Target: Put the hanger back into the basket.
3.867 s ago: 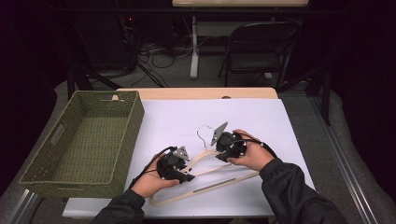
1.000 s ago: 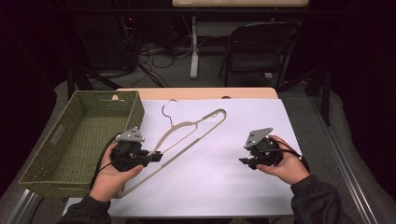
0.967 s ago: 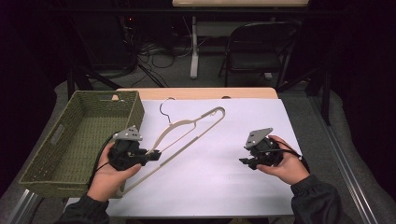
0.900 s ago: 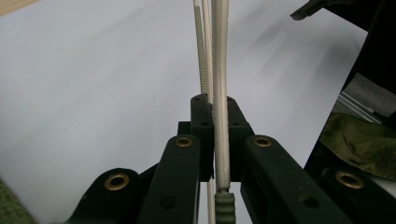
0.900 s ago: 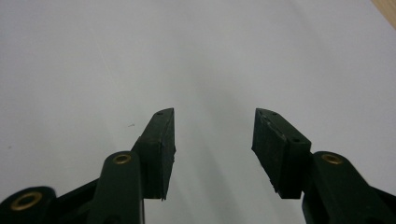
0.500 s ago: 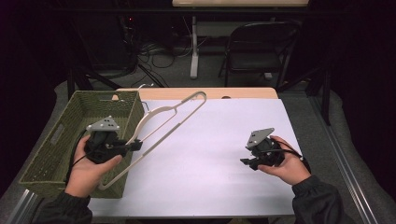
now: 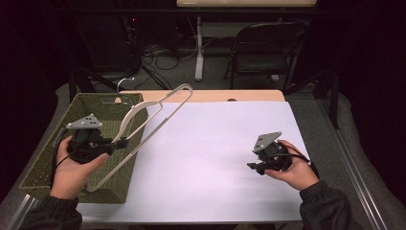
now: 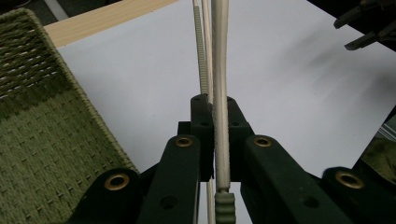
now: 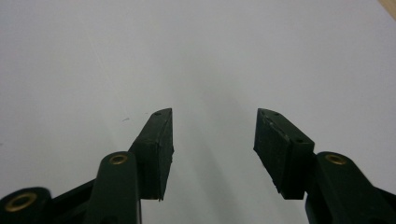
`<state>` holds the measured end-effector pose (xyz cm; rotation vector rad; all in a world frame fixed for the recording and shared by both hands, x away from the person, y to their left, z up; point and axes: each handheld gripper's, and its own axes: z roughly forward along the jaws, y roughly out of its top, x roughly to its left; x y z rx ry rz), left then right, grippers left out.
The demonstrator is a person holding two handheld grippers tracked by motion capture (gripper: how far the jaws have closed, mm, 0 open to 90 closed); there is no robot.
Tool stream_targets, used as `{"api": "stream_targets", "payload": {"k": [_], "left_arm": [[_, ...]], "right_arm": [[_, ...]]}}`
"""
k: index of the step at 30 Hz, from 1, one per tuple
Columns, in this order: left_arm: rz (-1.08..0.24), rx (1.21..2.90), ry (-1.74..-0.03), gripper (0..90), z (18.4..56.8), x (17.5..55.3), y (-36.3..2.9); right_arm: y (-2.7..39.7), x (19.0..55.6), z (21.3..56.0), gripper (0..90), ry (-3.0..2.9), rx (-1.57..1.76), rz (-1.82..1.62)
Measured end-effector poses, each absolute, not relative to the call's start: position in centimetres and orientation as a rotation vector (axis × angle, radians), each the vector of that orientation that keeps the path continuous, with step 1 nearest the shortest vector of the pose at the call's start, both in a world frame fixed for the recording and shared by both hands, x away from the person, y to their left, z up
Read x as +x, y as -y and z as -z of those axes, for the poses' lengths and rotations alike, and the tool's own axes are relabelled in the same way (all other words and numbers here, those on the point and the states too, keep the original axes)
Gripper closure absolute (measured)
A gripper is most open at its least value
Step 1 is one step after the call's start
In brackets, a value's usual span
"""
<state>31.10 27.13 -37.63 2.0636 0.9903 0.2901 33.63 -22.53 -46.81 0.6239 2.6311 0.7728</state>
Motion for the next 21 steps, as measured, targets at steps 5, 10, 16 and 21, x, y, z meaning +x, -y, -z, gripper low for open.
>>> {"api": "stream_targets", "payload": {"k": [5,10,16,21], "left_arm": [[-0.308,2.055,-1.016,87.1,37.6,31.5,-28.4],[-0.329,2.04,-1.058,87.1,37.6,31.6,-29.5],[-0.36,2.04,-1.078,87.1,37.3,31.8,-31.6],[-0.376,2.058,-1.085,87.1,37.0,32.0,-33.4]], "right_arm": [[22.6,33.6,46.8,46.9,-2.643,0.623,-0.743],[22.7,33.6,46.9,46.9,-2.644,0.627,-0.745],[22.7,33.6,47.3,46.9,-2.619,0.641,-0.795],[22.7,33.7,47.1,46.9,-2.646,0.637,-0.746]]}}
